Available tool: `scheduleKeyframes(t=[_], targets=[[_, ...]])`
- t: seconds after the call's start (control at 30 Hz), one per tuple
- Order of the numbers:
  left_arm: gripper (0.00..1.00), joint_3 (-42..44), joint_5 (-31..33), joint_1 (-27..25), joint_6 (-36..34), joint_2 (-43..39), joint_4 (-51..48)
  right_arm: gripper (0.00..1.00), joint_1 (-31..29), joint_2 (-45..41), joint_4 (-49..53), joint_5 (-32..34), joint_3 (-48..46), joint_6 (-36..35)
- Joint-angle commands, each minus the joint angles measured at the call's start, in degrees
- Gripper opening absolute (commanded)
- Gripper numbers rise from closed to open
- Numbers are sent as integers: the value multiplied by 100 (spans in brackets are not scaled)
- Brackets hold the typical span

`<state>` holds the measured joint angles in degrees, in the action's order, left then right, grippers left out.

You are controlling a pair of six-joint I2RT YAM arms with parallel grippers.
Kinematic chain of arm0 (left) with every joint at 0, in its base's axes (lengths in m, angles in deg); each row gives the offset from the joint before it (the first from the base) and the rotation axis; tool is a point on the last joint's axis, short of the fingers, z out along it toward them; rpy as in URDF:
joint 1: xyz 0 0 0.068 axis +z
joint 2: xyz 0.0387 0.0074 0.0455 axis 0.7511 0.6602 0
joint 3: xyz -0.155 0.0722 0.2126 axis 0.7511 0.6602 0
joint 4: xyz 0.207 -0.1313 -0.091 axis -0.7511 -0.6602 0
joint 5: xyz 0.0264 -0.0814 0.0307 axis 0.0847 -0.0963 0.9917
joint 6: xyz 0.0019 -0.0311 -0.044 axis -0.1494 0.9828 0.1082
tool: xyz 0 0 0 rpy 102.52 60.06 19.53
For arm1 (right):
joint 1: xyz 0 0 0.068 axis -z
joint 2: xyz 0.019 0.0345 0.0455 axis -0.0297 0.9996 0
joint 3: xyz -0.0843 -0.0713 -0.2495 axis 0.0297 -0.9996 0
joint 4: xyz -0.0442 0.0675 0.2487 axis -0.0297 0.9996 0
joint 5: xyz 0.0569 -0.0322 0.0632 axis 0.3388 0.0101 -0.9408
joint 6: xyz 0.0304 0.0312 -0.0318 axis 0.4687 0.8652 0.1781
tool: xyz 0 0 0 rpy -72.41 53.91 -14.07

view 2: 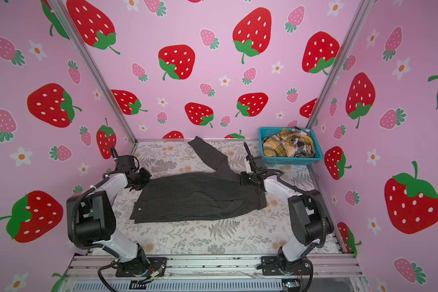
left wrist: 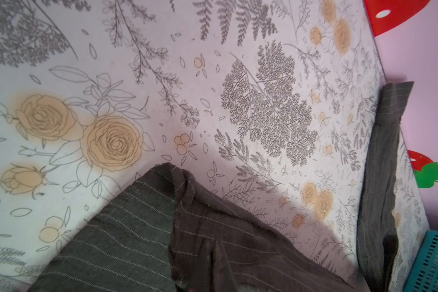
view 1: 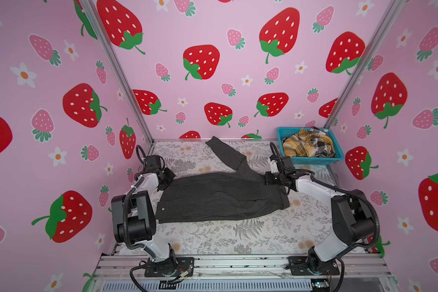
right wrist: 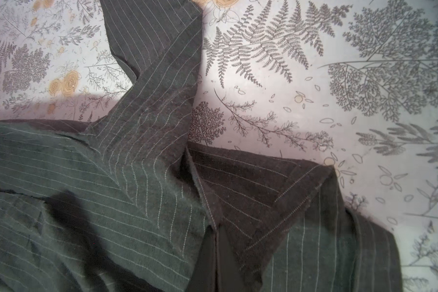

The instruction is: Fold and stack the long sleeve shirts

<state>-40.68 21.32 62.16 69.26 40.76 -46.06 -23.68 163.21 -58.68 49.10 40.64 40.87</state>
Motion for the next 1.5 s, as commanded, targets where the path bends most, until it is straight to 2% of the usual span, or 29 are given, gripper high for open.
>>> scheduleKeyframes(t=[0.0,0.2,0.33,0.5,0.53,0.6,0.63,0.67,0.73,0.8,0.87,0.93,0.97,1.0,1.03,1.13,1.33,1.47], targets=[[0,244,137,66,19,-246,11,0,-4,-228,-116,278,-312,123],[0,784,606,238,14,-307,55,0,69,-147,-152,653,-630,206],[0,815,613,308,44,-47,-22,0,112,142,-240,599,-712,264],[0,931,569,322,137,-130,89,0,104,201,-318,381,-726,265],[3,892,540,314,101,-96,58,7,96,209,-259,244,-676,219],[33,827,523,314,107,-59,-73,37,71,184,-8,97,-509,114],[45,797,541,314,123,-88,-152,50,40,101,136,89,-415,44],[51,794,566,314,146,-145,-219,58,9,-3,255,115,-329,-17],[59,756,727,309,206,-469,-422,68,-53,-258,549,296,-59,-94],[61,612,1036,310,297,-822,-796,74,-61,-313,845,391,345,-135],[58,405,1219,290,351,-1094,-1070,77,-79,-148,1033,344,807,-223],[49,256,1120,238,391,-1202,-1077,82,-98,267,1105,307,1303,-318],[43,205,993,183,396,-1154,-1029,83,-98,525,1135,307,1562,-362],[28,139,778,101,409,-1035,-940,84,-98,853,1137,307,1897,-410],[19,90,535,-11,392,-861,-827,84,-98,1186,1274,273,2233,-452],[3,-172,116,-397,350,-241,-814,84,-98,2101,1388,258,3223,-561],[0,-65,-131,-570,719,394,-399,84,-124,3577,1851,267,5050,-832],[0,-359,-35,-550,596,845,-376,83,-166,4259,2032,7,5885,-937]])
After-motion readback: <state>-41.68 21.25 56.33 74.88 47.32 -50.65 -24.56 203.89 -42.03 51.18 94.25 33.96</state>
